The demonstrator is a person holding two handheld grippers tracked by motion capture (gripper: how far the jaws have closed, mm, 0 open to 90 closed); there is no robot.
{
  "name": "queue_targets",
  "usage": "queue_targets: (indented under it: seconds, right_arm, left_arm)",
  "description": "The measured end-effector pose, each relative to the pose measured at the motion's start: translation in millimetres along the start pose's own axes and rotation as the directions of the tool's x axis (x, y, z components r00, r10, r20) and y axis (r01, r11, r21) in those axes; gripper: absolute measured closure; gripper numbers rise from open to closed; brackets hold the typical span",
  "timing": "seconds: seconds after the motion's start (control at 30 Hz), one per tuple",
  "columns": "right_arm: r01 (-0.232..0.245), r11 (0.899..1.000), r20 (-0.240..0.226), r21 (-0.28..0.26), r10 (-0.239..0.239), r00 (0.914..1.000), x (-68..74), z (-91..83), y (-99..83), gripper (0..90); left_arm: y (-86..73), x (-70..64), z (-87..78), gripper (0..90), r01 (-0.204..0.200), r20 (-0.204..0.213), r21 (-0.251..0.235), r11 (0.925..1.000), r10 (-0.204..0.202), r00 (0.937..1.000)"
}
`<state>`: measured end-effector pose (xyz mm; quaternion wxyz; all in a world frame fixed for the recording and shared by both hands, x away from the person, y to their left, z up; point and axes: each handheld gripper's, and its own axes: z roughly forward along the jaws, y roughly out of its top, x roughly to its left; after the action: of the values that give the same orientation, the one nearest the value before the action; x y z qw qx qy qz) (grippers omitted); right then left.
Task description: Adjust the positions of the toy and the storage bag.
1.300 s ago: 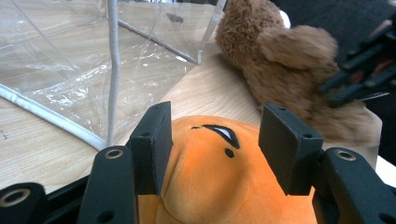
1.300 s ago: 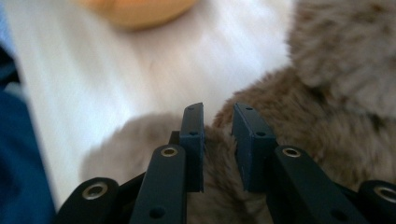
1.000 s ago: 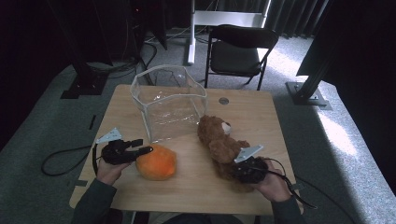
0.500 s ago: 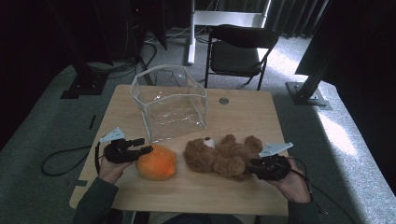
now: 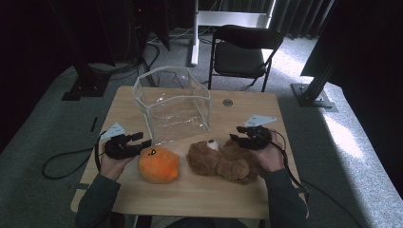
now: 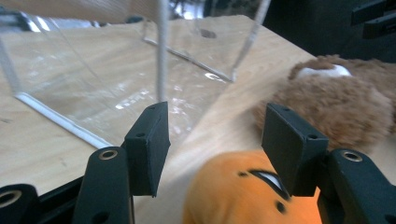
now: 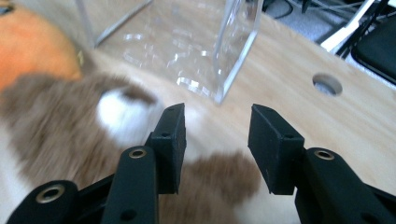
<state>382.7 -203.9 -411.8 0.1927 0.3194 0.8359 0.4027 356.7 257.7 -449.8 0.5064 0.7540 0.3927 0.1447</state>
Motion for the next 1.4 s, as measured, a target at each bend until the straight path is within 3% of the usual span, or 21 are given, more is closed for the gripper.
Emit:
queue_targets:
  seconds: [0.13,0.57,0.9,1.4]
  right_arm:
    - [0.007,1.000,-0.007,-0.003,-0.007,1.0000,-7.1,13.3,15.0,56.4]
    - [-0.017,0.996,-0.059,-0.089,0.012,0.9982,-30.5,26.8,50.1,61.6]
    - [-0.065,0.995,-0.088,-0.072,0.058,0.9944,-41.2,49.9,62.3,64.0]
    - [-0.083,0.996,-0.113,-0.029,0.079,0.9904,-43.0,81.5,79.0,63.6]
  left_arm:
    - [7.9,0.8,6.1,42.7,-0.022,-0.042,0.007,0.9997,0.022,0.9989]
    - [26.9,0.3,21.8,47.7,-0.025,-0.101,0.005,0.9997,0.025,0.9945]
    - [34.1,1.0,29.4,49.1,-0.026,-0.112,0.013,0.9996,0.027,0.9933]
    - [36.1,4.2,32.4,53.3,-0.017,-0.125,0.021,0.9996,0.019,0.9920]
